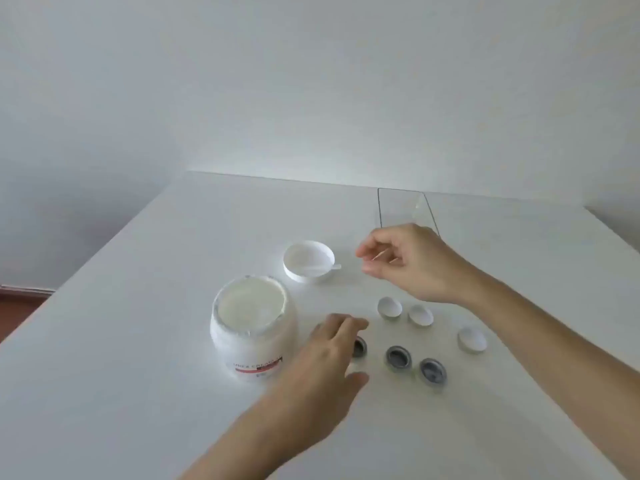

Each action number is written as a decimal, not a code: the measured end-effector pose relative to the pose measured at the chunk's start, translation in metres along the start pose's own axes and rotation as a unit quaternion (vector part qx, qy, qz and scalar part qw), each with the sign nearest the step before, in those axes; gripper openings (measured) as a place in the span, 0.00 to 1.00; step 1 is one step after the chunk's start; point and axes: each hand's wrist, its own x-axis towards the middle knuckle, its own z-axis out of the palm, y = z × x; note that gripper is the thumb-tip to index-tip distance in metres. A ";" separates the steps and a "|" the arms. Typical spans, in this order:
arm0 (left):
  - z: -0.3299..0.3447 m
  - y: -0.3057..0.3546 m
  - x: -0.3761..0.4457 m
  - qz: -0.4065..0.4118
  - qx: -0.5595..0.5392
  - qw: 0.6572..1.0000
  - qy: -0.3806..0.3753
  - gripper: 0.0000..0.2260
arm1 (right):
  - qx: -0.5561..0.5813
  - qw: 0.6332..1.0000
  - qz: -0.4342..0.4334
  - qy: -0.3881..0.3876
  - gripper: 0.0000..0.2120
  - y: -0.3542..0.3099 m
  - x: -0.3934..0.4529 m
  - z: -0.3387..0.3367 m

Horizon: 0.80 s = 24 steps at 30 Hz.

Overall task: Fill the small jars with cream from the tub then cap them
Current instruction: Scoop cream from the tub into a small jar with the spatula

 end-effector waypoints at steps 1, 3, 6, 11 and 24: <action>0.001 0.000 0.003 -0.007 0.006 1.000 -0.008 0.25 | -0.021 1.000 0.004 -0.001 0.06 0.001 0.008 0.006; 0.004 -0.003 0.008 -0.022 0.019 1.000 -0.001 0.26 | -0.065 0.998 0.007 -0.004 0.08 0.002 0.021 0.016; 0.007 -0.004 0.011 -0.031 0.029 0.999 0.005 0.26 | -0.111 0.993 0.020 -0.016 0.11 0.007 0.038 0.033; 0.008 -0.008 0.013 -0.043 0.052 0.998 0.016 0.26 | -0.148 0.989 0.019 -0.007 0.10 0.012 0.054 0.052; -0.017 0.011 0.001 -0.025 -0.031 0.995 0.090 0.17 | -0.104 0.994 0.027 0.032 0.03 0.003 0.066 0.059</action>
